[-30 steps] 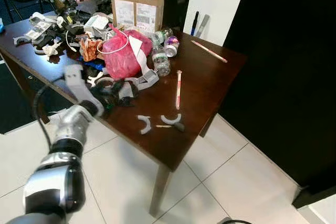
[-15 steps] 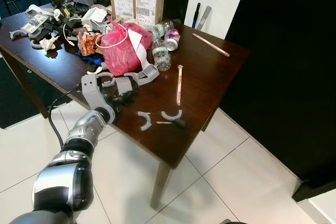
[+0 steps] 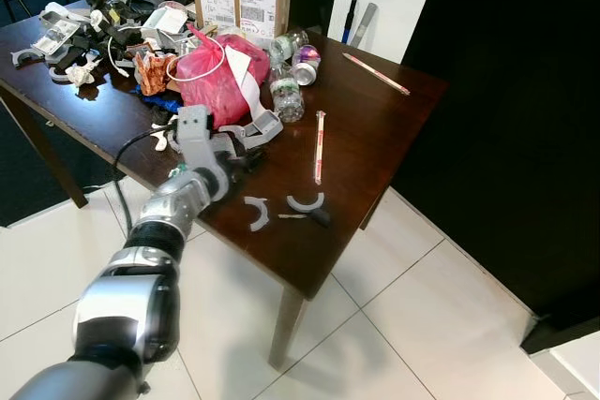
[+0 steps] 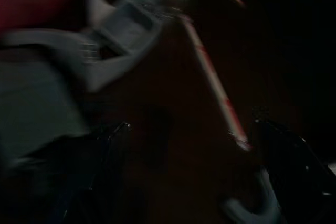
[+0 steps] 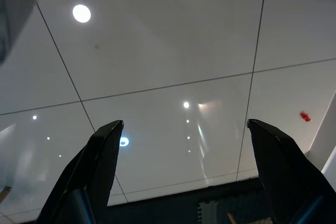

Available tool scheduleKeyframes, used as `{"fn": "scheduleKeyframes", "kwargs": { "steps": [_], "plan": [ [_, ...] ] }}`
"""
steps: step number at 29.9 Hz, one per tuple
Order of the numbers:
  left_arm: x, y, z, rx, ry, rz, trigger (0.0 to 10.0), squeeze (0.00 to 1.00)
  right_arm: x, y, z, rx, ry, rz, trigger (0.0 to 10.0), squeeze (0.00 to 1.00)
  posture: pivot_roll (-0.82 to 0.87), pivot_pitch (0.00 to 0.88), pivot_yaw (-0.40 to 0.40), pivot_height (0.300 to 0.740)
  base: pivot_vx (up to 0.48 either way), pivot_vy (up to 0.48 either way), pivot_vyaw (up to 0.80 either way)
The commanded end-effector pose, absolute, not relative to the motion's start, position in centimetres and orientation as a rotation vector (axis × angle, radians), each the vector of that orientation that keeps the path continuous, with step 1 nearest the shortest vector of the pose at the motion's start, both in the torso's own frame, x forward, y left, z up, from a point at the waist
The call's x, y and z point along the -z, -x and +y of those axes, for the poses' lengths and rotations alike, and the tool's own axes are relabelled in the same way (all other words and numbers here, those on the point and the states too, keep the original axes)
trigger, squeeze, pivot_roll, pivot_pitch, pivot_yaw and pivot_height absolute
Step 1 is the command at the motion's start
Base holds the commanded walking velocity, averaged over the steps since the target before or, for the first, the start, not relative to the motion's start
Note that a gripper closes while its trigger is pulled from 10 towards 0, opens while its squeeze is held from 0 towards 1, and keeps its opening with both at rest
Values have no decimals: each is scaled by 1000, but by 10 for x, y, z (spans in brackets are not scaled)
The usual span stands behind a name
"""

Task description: Picking trash to rubbish bin

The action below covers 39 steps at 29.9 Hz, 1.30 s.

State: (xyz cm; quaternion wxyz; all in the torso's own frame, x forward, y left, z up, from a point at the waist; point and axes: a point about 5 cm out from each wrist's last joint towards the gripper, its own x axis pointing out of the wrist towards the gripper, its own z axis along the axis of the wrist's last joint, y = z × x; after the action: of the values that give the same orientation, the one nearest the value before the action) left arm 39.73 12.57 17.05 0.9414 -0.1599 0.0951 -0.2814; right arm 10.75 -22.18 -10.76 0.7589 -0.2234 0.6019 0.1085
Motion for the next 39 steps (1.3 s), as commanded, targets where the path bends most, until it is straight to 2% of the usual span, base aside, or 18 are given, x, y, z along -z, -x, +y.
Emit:
{"fn": "scheduleKeyframes", "kwargs": {
  "steps": [1, 9, 16, 17, 27, 32, 39],
  "plan": [
    [-172, -396, 114, 628, 316, 211, 10000, 0, 110, -99, -222, -241, 487, 1337, 10000, 0, 105, 159, -37, 740, 0, 0, 0],
    [-165, -381, 81, 878, 212, 343, 10000, 0, 109, -103, -223, -232, 480, 1332, 10000, 0, 98, 163, -31, 740, 0, 0, 0],
    [-163, -378, 83, 894, 48, 358, 10000, 0, 109, -102, -224, -233, 481, 1335, 10000, 0, 104, 166, -29, 740, 0, 0, 0],
    [-162, -376, 84, 908, -35, 355, 10000, 0, 109, -102, -223, -236, 482, 1335, 10000, 0, 105, 168, -29, 740, 0, 0, 0],
    [-158, -367, 85, 996, -249, 346, 10000, 0, 109, -103, -221, -241, 478, 1332, 10000, 0, 99, 179, -32, 740, 0, 0, 0],
    [-169, -372, 92, 965, -324, 297, 10000, 0, 109, -101, -222, -235, 481, 1339, 10000, 0, 91, 186, -34, 740, 0, 0, 0],
    [-184, -381, 101, 901, -329, 224, 10000, 0, 110, -97, -225, -231, 482, 1348, 10000, 0, 82, 196, -35, 740, 0, 0, 0]
  ]
}}
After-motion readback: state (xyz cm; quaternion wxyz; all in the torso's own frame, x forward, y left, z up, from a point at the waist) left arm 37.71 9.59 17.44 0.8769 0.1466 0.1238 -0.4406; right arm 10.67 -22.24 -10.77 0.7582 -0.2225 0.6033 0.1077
